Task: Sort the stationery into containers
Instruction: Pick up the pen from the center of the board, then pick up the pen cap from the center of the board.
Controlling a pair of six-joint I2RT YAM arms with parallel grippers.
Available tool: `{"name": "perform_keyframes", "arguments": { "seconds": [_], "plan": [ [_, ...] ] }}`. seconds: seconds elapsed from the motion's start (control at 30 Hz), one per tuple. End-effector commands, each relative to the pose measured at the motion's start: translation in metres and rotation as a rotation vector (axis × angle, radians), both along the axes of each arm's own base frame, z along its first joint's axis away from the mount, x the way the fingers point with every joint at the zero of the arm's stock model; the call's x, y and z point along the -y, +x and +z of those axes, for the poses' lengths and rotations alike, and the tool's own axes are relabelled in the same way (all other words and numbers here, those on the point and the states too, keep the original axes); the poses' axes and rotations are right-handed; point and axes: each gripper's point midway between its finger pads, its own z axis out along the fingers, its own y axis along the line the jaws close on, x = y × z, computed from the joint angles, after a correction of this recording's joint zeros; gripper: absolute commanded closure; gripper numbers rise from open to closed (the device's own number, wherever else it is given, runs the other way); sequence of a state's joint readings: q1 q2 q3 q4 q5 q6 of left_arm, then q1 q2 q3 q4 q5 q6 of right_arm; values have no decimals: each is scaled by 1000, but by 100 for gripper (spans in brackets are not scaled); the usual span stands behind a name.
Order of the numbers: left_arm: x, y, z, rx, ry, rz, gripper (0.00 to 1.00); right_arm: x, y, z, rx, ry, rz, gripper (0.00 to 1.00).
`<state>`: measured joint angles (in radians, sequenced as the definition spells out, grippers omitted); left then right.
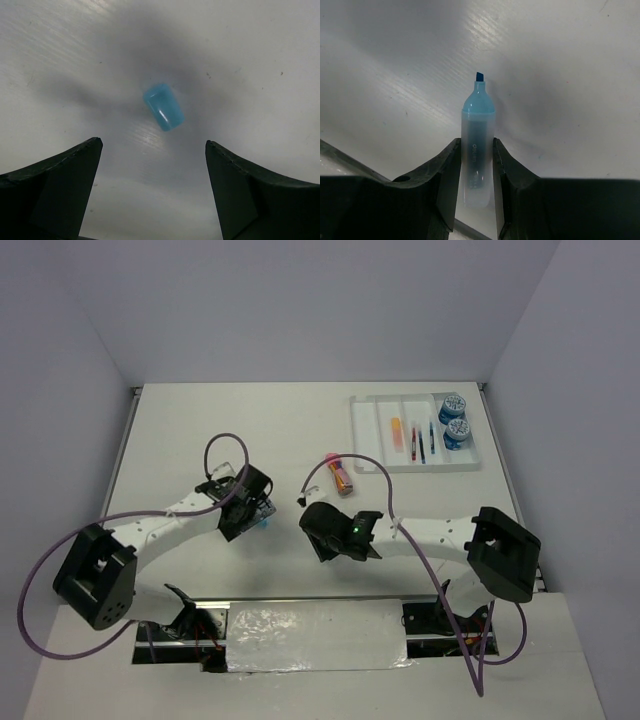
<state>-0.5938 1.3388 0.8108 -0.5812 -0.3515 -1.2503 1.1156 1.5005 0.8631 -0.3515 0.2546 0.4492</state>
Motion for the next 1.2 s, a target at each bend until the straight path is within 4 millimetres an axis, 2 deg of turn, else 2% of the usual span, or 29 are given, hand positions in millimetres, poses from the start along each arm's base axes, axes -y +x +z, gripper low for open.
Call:
{"name": "perform_keyframes", "arguments": {
  "seconds": [0.0, 0.1, 0.27, 0.53, 0.63, 0.67, 0.73, 0.77, 0.9, 0.93, 1.0, 1.03, 1.1, 1.13, 1.17],
  "plan": [
    [1, 18, 12, 27, 15, 101, 3, -2, 2, 10, 37, 38, -27, 93],
    [5, 28, 5, 4, 50, 116, 4, 0, -1, 16, 40, 50, -22, 93],
    [2, 33, -16, -50, 110, 144, 9, 6, -10, 24, 44, 73, -14, 93],
    [7, 27, -47, -131, 118, 144, 17, 8, -20, 32, 49, 100, 13, 92],
    [8, 25, -53, -134, 106, 138, 30, 6, -24, 34, 48, 108, 26, 92],
    [9, 25, -54, -134, 105, 136, 43, 4, -26, 36, 50, 116, 35, 92],
    [11, 25, -55, -131, 89, 123, 58, 0, -29, 38, 50, 131, 53, 92],
    [12, 25, -54, -128, 86, 120, 72, -3, -32, 40, 56, 141, 73, 92],
    [17, 26, -44, -98, 59, 84, 92, -13, -40, 42, 70, 162, 121, 92],
    [20, 28, -35, -66, 34, 71, 98, -17, -40, 44, 81, 180, 127, 92],
    [32, 26, -21, -20, 3, 16, 100, -20, -46, 42, 83, 205, 150, 92],
    [41, 31, -2, 53, -50, -13, 100, -32, -46, 56, 100, 295, 164, 92],
    [56, 28, 20, 132, -96, -89, 100, -44, -62, 68, 53, 418, 221, 92],
    [59, 24, 40, 206, -151, -125, 100, -49, -67, 84, 63, 525, 242, 92],
    [78, 34, 68, 338, -222, -209, 100, -53, -79, 93, 24, 599, 275, 92]
  ]
}}
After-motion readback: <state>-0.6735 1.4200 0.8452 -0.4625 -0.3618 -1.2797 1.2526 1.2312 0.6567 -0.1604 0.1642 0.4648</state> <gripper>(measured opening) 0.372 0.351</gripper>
